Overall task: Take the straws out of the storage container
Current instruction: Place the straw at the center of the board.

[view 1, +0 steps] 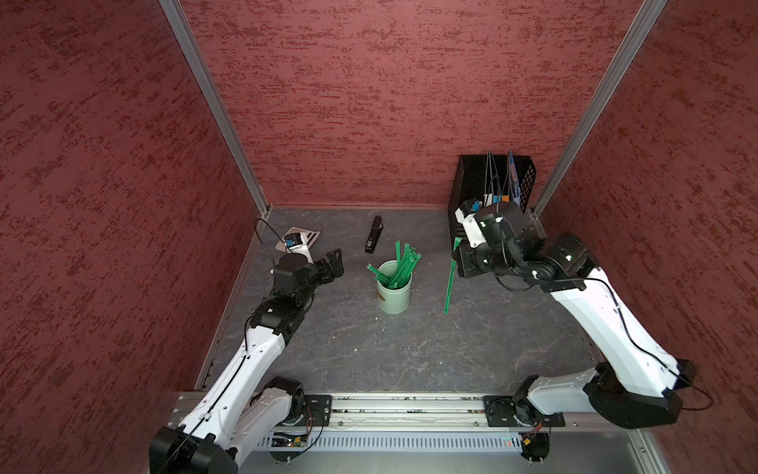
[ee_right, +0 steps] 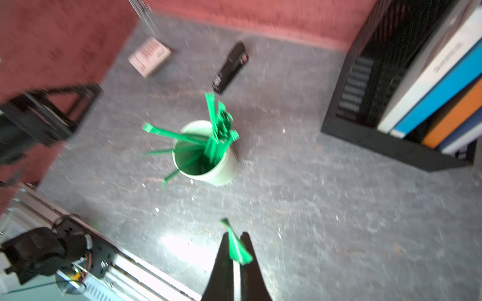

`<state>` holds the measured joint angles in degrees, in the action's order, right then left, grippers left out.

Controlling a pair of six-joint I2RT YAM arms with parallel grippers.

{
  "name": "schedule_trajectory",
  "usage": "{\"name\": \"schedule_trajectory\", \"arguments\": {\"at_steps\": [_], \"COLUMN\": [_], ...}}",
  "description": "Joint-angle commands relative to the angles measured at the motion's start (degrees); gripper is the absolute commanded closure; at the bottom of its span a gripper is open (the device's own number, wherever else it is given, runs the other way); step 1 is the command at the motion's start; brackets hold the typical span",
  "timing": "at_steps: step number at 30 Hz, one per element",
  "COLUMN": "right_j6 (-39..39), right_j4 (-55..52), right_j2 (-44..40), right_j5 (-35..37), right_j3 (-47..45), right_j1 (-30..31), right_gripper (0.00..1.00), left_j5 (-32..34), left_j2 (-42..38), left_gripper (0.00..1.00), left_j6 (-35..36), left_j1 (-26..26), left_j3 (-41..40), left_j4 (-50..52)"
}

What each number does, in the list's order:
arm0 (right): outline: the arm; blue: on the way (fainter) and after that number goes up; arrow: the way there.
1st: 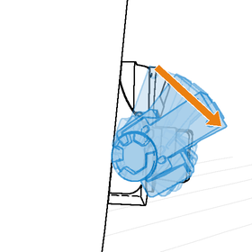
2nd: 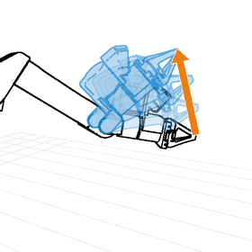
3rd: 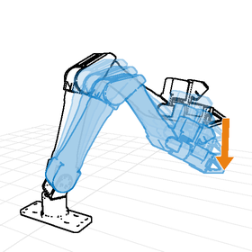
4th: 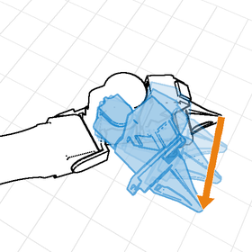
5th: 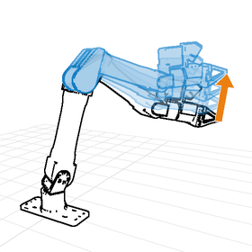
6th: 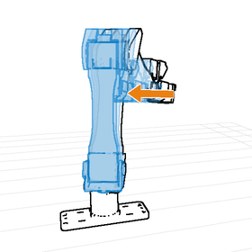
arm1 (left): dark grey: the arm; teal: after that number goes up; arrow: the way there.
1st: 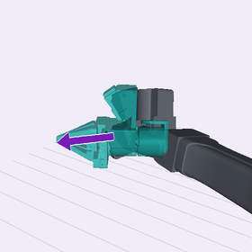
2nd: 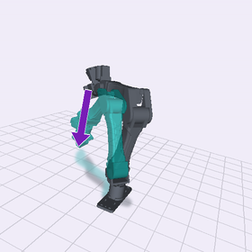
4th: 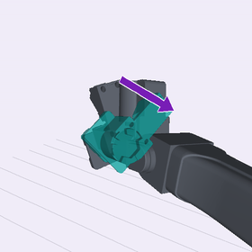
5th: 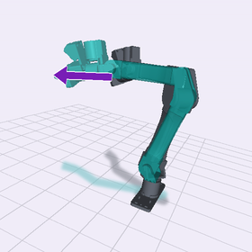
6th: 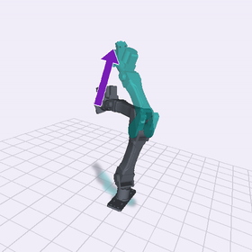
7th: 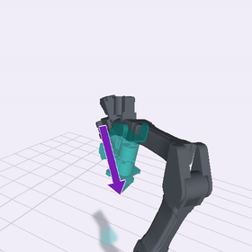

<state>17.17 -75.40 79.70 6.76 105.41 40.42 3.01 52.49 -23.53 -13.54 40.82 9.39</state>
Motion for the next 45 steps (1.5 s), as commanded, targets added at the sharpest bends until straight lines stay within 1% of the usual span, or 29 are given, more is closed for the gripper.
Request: {"name": "schedule_trajectory", "arguments": {"at_steps": [1, 5, 11, 18, 27, 31, 38, 45], "right_j6": [0.8, 0.4, -1.0, -1.9, -3.1, -3.4, -4.5, -5.1], "right_j4": [-5.1, -2.8, -2.5, -1.0, 3.7, 5.1, 8.4, 10.2], "right_j2": [2.6, 5.9, 10.6, 17.9, 27.7, 31.3, 35.1, 38.5], "right_j5": [-3.1, -6.4, -11.2, -15.1, -17.7, -19.2, -20.6, -19.5], "right_j3": [-3.4, -7.5, -9.0, -10.6, -11.2, -11.0, -12.1, -13.3], "right_j1": [-1.3, -3.9, -9.4, -13.6, -17.9, -19.1, -19.4, -19.4], "right_gripper": [1.00, 1.00, 1.00, 1.00, 1.00, 1.00, 1.00, 1.00], "left_j5": [-1.1, -1.2, -0.6, -0.7, -1.8, -2.1, -2.1, -2.2], "left_j2": [-0.4, -0.5, -1.0, -1.0, -0.9, -0.6, -0.4, -0.4], "left_gripper": [0.00, 0.00, 0.00, 0.00, 0.00, 0.00, 0.00, 0.00], "left_j6": [0.2, 0.1, 1.0, 1.6, 1.6, 1.4, 1.6, 1.4], "left_j1": [0.2, 0.3, 0.5, 0.9, 1.1, 1.1, 1.2, 1.2], "left_j3": [-0.9, -1.9, -2.7, -3.2, -3.8, -4.1, -4.2, -4.2], "left_j4": [-0.9, -0.7, 0.0, 0.4, 0.3, 0.1, 0.4, 0.7]}}
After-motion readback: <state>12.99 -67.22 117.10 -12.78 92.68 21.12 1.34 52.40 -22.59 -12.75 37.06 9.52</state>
